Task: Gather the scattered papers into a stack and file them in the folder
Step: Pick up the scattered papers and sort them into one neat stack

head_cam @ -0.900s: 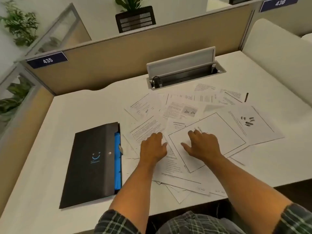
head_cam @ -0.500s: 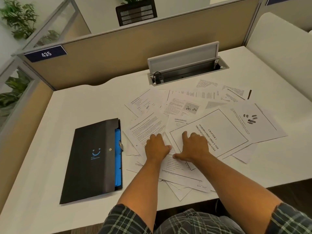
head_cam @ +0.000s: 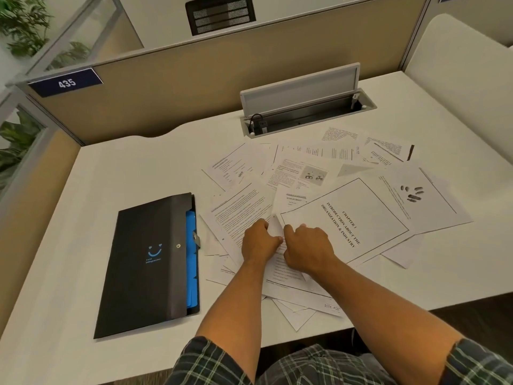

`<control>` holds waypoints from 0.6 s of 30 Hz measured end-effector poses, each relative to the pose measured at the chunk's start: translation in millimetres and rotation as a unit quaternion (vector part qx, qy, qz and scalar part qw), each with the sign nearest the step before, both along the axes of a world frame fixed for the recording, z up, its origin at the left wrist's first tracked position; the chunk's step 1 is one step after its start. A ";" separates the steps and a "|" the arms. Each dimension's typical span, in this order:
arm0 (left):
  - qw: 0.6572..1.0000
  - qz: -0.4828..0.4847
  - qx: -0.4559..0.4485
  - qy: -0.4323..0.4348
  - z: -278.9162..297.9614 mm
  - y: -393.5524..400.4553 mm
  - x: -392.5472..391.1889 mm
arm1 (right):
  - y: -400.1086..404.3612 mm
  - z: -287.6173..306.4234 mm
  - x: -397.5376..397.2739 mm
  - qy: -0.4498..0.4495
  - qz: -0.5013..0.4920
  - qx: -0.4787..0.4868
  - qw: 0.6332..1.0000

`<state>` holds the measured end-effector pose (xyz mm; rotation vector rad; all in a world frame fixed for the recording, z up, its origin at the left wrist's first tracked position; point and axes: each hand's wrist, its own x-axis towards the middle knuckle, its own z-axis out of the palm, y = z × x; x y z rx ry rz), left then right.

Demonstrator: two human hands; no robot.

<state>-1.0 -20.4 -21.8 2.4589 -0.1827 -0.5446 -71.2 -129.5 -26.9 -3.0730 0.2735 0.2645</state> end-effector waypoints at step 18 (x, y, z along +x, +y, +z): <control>0.919 0.225 -0.244 0.211 2.2 35.2 50.0 | -35.9 4.8 -24.2 -0.170 0.388 0.024 0.906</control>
